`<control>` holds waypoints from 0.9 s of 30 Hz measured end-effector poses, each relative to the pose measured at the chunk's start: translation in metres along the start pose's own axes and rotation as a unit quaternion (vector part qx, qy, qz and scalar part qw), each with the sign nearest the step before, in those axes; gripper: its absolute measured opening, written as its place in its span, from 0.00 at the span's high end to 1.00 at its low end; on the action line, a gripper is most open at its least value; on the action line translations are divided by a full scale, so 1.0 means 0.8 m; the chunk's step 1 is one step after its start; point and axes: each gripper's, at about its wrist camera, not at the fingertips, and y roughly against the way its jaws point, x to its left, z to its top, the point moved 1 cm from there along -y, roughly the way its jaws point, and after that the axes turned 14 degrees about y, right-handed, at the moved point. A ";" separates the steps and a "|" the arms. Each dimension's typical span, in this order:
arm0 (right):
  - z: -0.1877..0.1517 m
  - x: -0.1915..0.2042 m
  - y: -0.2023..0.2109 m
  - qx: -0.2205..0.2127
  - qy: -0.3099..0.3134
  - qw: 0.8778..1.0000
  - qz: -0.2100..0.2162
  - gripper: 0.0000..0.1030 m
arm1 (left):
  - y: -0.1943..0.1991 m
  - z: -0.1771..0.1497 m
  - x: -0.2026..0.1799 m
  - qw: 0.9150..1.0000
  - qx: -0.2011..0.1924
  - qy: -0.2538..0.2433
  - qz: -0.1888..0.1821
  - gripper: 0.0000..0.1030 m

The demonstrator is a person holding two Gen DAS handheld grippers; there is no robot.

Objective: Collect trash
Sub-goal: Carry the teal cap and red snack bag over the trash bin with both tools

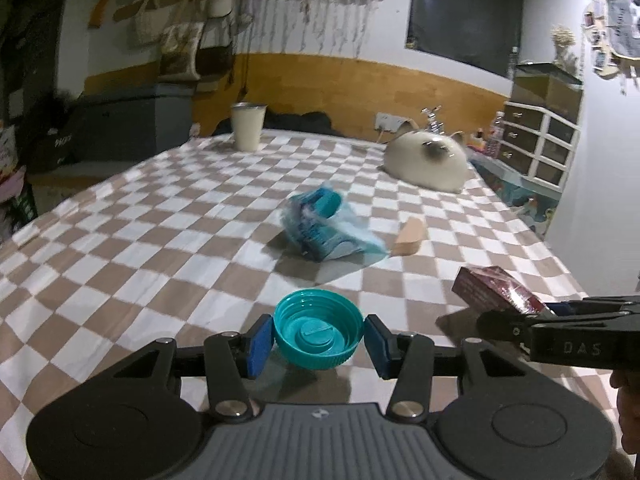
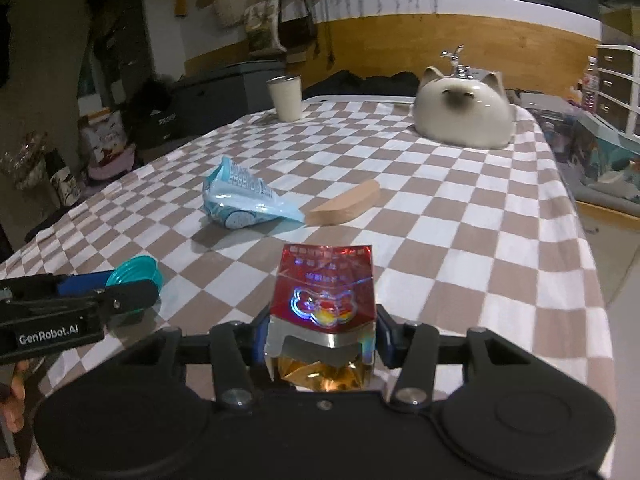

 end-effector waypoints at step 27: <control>-0.067 -0.038 0.176 -0.045 -0.029 0.996 -0.074 0.51 | 0.105 -0.054 -0.111 0.998 -0.013 -0.036 -0.046 0.51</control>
